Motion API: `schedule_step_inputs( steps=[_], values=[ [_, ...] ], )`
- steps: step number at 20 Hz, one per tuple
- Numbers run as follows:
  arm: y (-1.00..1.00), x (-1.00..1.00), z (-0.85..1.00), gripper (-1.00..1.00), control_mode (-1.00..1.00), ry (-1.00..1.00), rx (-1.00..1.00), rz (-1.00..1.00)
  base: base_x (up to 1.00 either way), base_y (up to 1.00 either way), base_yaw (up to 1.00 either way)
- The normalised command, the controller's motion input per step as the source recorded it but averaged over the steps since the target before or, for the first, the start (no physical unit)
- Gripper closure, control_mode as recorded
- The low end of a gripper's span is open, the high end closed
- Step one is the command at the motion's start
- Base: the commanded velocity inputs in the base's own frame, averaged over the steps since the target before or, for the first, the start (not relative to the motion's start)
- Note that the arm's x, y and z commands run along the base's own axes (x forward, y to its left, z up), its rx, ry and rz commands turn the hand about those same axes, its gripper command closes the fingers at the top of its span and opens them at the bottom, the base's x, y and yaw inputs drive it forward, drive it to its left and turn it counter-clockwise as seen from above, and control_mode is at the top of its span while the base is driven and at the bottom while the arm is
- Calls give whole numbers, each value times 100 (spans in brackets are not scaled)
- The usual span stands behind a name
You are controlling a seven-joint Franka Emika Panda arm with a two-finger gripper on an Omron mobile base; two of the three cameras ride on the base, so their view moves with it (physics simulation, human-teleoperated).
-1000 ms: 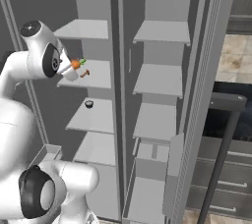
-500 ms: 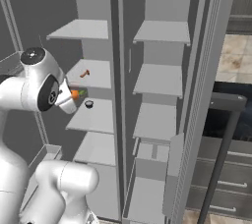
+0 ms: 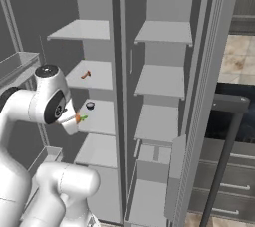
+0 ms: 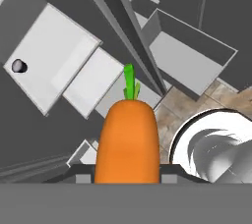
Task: Take the carrot and mushroom from the fridge shelf and place them in the freezer drawer to begin freezing them.
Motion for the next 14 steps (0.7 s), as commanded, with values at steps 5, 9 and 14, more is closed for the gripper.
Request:
schedule_step_inputs(
  steps=[5, 9, 14],
  values=[
    [2, -38, -15, 100, 100, 3, 6, -1, -40, 4, -5],
    [0, 0, 0, 100, 100, 0, 0, 0, -94, 17, -23],
    [0, 0, 0, 100, 100, 0, 0, 0, -72, 1, -26]
  ],
)
